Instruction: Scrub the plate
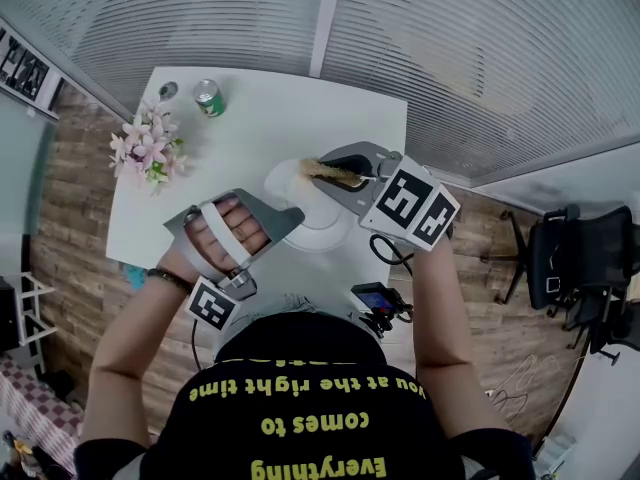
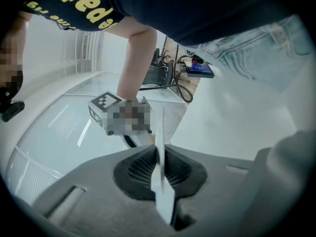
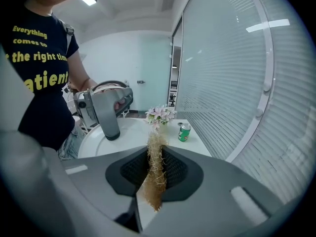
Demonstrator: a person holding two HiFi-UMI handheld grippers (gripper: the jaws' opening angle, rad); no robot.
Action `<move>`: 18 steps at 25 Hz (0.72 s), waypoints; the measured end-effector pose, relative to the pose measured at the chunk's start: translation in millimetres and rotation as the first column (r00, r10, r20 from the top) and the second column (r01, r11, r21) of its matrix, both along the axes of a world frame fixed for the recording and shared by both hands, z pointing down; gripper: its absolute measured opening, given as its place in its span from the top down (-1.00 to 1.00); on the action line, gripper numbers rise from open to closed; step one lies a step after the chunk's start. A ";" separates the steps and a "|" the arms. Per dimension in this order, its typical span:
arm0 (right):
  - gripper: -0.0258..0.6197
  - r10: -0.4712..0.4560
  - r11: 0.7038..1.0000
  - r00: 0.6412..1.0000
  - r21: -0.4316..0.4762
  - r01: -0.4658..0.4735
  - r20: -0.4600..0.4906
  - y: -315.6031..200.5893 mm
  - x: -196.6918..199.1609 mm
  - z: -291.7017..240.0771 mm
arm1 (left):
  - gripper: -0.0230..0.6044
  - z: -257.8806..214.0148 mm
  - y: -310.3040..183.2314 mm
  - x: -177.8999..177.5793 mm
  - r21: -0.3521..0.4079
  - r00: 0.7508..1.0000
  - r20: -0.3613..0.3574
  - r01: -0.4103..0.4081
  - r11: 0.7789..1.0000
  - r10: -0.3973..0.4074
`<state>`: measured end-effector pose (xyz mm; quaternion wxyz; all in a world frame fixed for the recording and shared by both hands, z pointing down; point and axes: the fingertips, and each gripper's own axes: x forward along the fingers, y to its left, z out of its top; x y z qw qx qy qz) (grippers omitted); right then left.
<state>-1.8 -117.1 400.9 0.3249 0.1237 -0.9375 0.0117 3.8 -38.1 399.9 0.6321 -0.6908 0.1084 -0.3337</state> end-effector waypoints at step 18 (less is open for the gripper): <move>0.74 0.084 0.996 0.996 -0.040 -0.086 -0.043 -17.4 29.9 26.8 | 0.86 -1.8 0.2 0.7 0.001 1.000 -0.003 0.006 1.000 -0.006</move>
